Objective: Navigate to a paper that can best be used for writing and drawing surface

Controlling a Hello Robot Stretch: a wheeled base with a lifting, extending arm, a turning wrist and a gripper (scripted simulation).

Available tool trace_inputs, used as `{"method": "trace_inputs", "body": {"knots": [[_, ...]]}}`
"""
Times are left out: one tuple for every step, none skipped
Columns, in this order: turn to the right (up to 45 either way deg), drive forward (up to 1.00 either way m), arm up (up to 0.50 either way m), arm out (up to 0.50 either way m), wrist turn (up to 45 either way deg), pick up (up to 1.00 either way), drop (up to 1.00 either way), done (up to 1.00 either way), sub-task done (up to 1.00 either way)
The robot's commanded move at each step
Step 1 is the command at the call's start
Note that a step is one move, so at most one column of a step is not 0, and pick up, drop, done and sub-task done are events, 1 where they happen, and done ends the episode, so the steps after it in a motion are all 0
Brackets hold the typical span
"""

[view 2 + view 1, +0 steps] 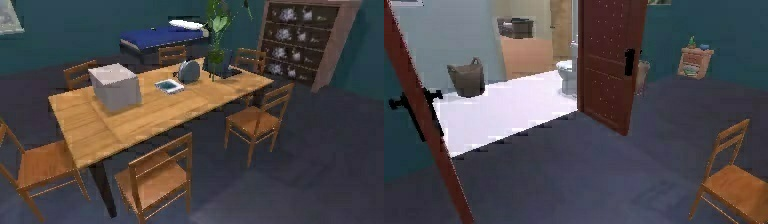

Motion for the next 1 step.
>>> {"method": "trace_inputs", "body": {"knots": [[45.0,0.0,0.0,0.0,0.0,0.0,0.0,0.0,0.0]]}}
